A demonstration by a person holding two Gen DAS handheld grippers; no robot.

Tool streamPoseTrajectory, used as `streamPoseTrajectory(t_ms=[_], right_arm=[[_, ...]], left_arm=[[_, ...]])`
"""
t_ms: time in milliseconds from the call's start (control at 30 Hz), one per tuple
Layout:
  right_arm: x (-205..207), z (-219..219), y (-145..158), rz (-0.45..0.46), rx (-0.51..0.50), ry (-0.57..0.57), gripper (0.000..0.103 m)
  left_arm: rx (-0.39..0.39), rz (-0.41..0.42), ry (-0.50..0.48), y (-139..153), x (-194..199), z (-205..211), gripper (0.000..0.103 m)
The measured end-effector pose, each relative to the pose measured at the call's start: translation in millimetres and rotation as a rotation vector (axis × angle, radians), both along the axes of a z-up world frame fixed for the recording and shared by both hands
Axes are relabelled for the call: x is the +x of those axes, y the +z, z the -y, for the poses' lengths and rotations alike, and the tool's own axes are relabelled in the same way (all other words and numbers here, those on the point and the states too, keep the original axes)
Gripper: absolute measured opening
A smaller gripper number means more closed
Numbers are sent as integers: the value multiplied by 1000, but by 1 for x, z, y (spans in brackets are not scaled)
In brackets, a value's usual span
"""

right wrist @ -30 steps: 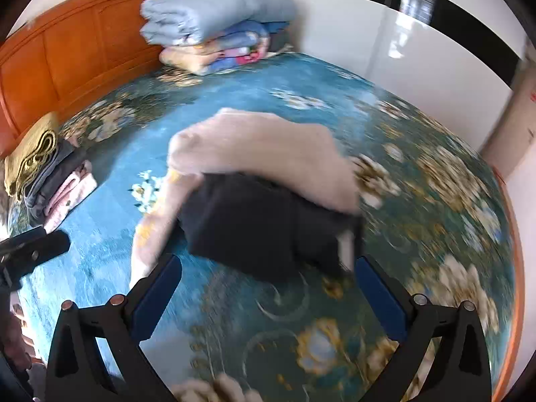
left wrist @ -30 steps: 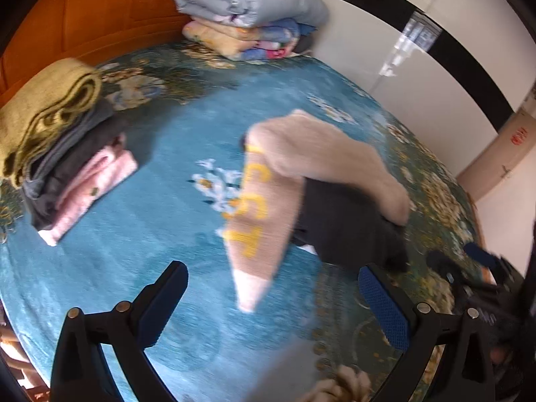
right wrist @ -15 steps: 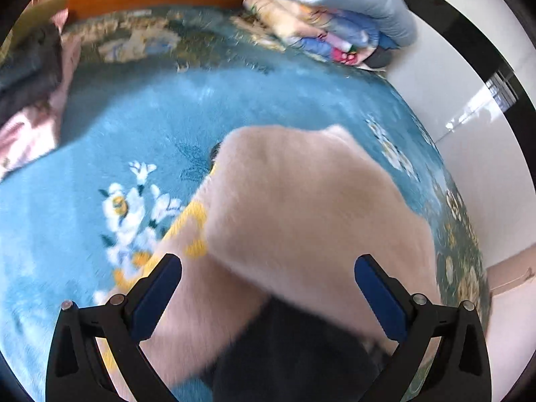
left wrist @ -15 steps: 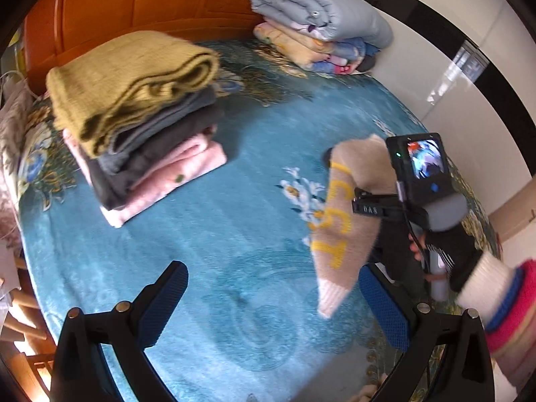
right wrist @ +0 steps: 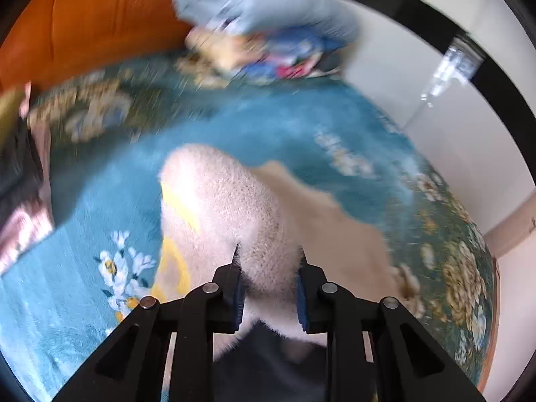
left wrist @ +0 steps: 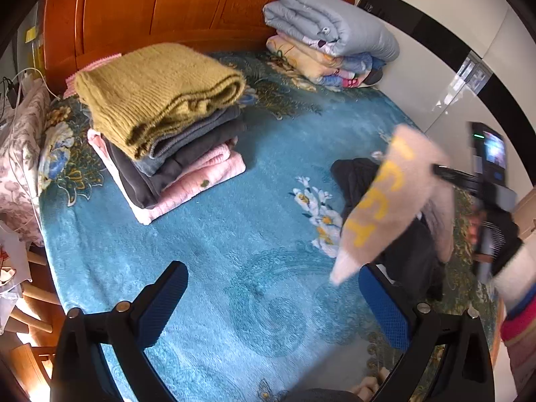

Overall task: Fold clothes
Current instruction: 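Grasp the pink sweater with the right gripper and lift it off the pile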

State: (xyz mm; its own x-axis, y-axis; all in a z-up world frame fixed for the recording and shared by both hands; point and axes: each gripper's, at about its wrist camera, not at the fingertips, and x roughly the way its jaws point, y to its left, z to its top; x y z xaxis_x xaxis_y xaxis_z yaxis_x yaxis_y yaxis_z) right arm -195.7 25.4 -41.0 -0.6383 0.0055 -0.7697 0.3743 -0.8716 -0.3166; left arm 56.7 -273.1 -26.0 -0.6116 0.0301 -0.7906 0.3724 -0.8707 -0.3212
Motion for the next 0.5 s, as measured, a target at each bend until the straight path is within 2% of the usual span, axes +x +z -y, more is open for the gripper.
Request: streamPoseTrajectory(t_ms=[233,500], right_arm=[[35,-92,97,-138,-174,-95,23],[124,-118,164,-175,-392,-5,22]], left_arm=[[7,-46,-31,21,26,-16,103],[-1,-114,-74,47,59,-35,103]])
